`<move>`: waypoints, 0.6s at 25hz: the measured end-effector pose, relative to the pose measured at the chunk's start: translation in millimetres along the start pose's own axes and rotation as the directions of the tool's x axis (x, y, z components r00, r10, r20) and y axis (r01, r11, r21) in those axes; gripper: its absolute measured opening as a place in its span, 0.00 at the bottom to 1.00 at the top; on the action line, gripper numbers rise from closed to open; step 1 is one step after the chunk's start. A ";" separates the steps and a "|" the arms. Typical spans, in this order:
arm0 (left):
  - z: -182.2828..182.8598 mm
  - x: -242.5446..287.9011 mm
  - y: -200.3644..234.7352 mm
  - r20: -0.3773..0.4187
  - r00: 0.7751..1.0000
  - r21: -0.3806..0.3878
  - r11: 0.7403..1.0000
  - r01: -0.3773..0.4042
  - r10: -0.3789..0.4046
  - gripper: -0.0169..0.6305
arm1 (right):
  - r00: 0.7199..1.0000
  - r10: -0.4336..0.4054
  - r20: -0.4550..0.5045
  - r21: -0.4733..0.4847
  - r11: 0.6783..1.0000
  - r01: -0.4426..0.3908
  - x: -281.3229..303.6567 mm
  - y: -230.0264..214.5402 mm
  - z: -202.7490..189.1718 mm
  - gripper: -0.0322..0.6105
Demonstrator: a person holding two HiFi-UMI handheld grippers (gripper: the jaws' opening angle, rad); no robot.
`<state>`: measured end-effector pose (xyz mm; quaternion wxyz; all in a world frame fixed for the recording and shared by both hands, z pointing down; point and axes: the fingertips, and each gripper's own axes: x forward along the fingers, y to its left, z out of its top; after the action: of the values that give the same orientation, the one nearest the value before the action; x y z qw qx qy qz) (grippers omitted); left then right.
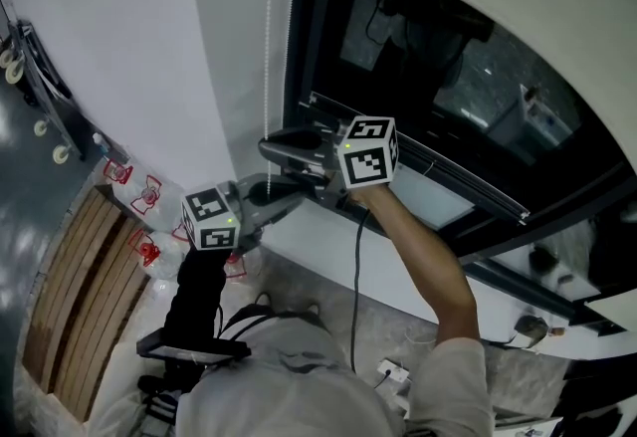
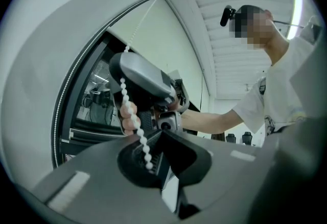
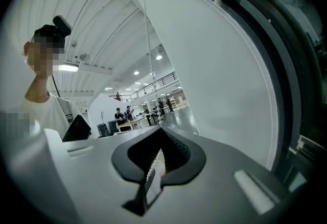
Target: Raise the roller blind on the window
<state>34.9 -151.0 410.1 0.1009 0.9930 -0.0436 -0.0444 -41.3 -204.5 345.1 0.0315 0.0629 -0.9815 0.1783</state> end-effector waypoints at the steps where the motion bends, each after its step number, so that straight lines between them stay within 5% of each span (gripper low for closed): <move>1: -0.4 -0.1 0.1 0.000 1.000 0.002 1.000 0.001 -0.001 0.02 | 1.000 0.004 -0.003 0.008 1.000 -0.004 0.0 -0.1 -3.7 0.06; 9: 3.0 -0.2 1.3 0.007 1.000 0.013 1.000 0.004 -0.004 0.02 | 0.998 0.021 0.067 -0.001 1.000 -0.021 -5.9 0.5 6.2 0.07; 11: 2.3 0.1 1.7 0.005 1.000 0.009 1.000 0.003 -0.003 0.02 | 0.992 0.022 0.123 -0.018 1.000 -0.020 -11.3 0.3 21.2 0.26; 15: 3.6 -0.6 2.9 0.014 1.000 0.008 1.000 -0.004 0.004 0.02 | 0.975 0.045 0.217 -0.077 0.997 -0.029 -21.2 8.3 82.7 0.30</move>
<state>33.7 -154.5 407.2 0.0968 0.9929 -0.0463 -0.0509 -24.7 -223.7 263.1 -0.0779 0.0625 -0.9858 0.1348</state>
